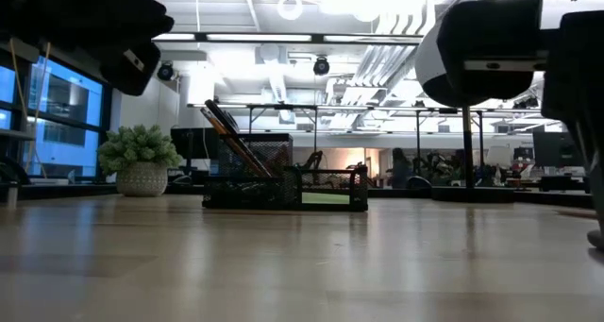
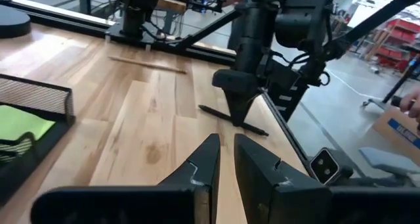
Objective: Pick and place office supplies into organizer
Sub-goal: Put the black ball pen into the organizer bin
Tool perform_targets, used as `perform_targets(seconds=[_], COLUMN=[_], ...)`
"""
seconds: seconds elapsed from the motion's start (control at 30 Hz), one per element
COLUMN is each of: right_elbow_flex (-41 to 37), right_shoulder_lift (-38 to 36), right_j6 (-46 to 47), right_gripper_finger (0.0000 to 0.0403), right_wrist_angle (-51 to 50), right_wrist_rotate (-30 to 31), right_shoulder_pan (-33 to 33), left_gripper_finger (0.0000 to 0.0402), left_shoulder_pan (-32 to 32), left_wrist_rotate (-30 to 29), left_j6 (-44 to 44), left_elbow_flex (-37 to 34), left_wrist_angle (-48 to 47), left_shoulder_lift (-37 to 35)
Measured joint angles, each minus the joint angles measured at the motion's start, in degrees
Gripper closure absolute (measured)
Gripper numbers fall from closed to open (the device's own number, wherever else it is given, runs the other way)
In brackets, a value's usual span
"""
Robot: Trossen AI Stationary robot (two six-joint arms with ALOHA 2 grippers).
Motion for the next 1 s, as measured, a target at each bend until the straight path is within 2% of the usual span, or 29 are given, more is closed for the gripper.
perform_targets(seconds=[0.23, 0.63, 0.8, 0.9, 1.0], right_elbow_flex=[0.0, -0.13, -0.13, -0.13, -0.26], right_shoulder_lift=[0.37, 0.52, 0.61, 0.64, 0.49], right_j6=[4.05, 17.13, 17.85, 20.09, 21.54], right_gripper_finger=[0.0296, 0.038, 0.0373, 0.0367, 0.0379], right_wrist_angle=[0.11, 3.58, 5.02, 5.12, 5.36], right_wrist_rotate=[0.34, -5.36, -5.09, -1.56, 9.67], right_shoulder_pan=[-1.18, -5.29, -6.06, -6.38, -6.46], left_gripper_finger=[0.0367, 0.0367, 0.0367, 0.0367, 0.0367], left_shoulder_pan=[0.0, 0.0, 0.02, 0.02, 0.02], left_wrist_rotate=[1.26, 1.23, 1.21, 1.19, 1.19], left_j6=[0.8, 5.25, 6.74, 6.9, 8.08], left_elbow_flex=[0.0, 0.02, 0.02, 0.02, 0.04], left_wrist_angle=[0.84, 0.91, 1.51, 2.01, 2.76], left_shoulder_lift=[1.12, 1.12, 1.12, 1.12, 1.12])
